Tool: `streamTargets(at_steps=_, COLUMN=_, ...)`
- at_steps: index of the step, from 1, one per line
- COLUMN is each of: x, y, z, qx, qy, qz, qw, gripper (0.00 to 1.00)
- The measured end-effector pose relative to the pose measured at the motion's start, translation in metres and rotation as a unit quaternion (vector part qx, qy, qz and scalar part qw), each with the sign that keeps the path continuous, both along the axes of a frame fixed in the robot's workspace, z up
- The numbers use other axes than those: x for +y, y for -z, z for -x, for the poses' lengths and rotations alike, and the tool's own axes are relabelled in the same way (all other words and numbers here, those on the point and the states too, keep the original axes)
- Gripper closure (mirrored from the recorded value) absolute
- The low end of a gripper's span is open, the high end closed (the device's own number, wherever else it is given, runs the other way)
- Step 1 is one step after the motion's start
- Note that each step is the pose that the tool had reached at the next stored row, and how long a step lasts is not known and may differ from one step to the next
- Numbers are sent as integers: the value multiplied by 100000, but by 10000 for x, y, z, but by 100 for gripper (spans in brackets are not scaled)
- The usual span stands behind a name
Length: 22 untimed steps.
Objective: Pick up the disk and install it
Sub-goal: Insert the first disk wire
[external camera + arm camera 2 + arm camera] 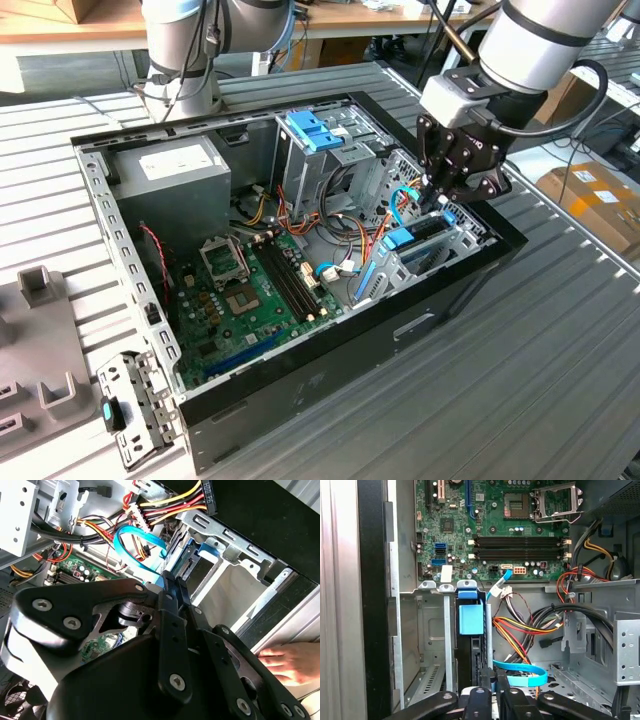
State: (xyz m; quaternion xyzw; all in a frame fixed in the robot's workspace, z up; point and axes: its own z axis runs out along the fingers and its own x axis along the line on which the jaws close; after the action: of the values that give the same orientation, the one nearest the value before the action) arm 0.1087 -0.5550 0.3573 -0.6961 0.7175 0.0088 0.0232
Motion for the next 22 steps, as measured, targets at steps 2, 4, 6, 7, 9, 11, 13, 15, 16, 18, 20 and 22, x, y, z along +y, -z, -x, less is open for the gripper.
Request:
streamTargets(at_steps=2, x=2, y=0, z=0, qx=-1, qy=1, qz=3, qw=100000, gripper=84)
streamTargets(at_steps=4, x=3, y=0, z=0, qx=-1, qy=2, qz=3, qw=100000, gripper=84)
streamTargets(at_steps=6, x=4, y=0, z=0, qx=0, qy=1, qz=7, qw=100000, gripper=84)
streamTargets(at_steps=7, x=5, y=0, z=0, qx=0, qy=3, qz=5, qw=100000, gripper=84)
streamTargets(at_steps=9, x=5, y=1, z=6, qx=-129, qy=-112, qz=-85, qw=100000, gripper=84)
streamTargets(at_steps=11, x=5, y=1, z=10, qx=-403, qy=-432, qz=-177, qw=99998, gripper=84)
streamTargets(at_steps=13, x=5, y=3, z=13, qx=-898, qy=-872, qz=-228, qw=99992, gripper=84)
streamTargets(at_steps=15, x=5, y=8, z=16, qx=-1627, qy=-1254, qz=-236, qw=99979, gripper=84)
streamTargets(at_steps=16, x=5, y=11, z=18, qx=-2175, qy=-1522, qz=-234, qw=99964, gripper=84)
streamTargets(at_steps=18, x=5, y=12, z=29, qx=-2707, qy=-1704, qz=-219, qw=99949, gripper=84)
streamTargets(at_steps=20, x=3, y=13, z=61, qx=-3134, qy=-1759, qz=-217, qw=99935, gripper=84)
streamTargets(at_steps=22, x=0, y=15, z=100, qx=-3559, qy=-1778, qz=-215, qw=99921, gripper=84)
